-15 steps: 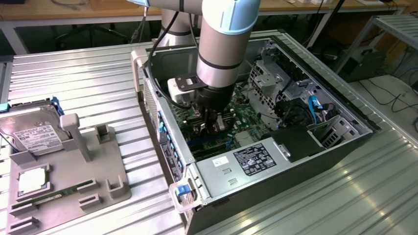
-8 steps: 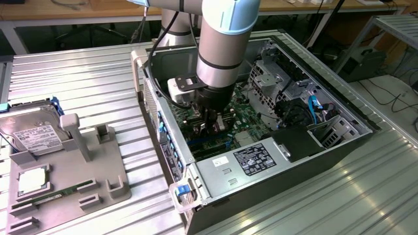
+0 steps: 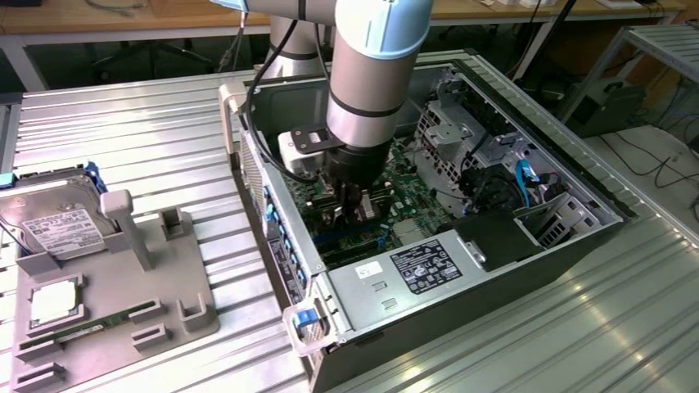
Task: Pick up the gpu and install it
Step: 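Insert the gpu into the slot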
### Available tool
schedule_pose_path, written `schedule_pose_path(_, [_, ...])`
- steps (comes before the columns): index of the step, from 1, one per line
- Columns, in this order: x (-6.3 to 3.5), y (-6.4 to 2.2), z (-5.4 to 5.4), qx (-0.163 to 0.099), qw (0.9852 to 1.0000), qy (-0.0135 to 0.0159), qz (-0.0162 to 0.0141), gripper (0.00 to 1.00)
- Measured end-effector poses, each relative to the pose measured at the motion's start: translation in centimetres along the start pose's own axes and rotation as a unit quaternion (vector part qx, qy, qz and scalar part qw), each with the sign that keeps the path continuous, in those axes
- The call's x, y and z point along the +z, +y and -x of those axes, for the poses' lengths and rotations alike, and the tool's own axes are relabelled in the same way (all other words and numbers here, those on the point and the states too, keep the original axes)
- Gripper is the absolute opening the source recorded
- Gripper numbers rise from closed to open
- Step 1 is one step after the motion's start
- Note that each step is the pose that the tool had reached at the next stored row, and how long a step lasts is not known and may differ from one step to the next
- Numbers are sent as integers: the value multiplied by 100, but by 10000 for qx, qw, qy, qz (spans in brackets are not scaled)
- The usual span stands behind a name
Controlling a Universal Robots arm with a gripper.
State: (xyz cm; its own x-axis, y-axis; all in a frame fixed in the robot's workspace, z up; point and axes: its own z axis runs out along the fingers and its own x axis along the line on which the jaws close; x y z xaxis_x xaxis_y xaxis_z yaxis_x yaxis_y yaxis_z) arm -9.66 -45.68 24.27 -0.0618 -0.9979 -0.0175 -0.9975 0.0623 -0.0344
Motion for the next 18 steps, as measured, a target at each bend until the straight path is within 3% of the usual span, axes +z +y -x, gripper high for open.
schedule_pose_path(18, [51, 3, -1, 1, 10000, 1, 8, 29])
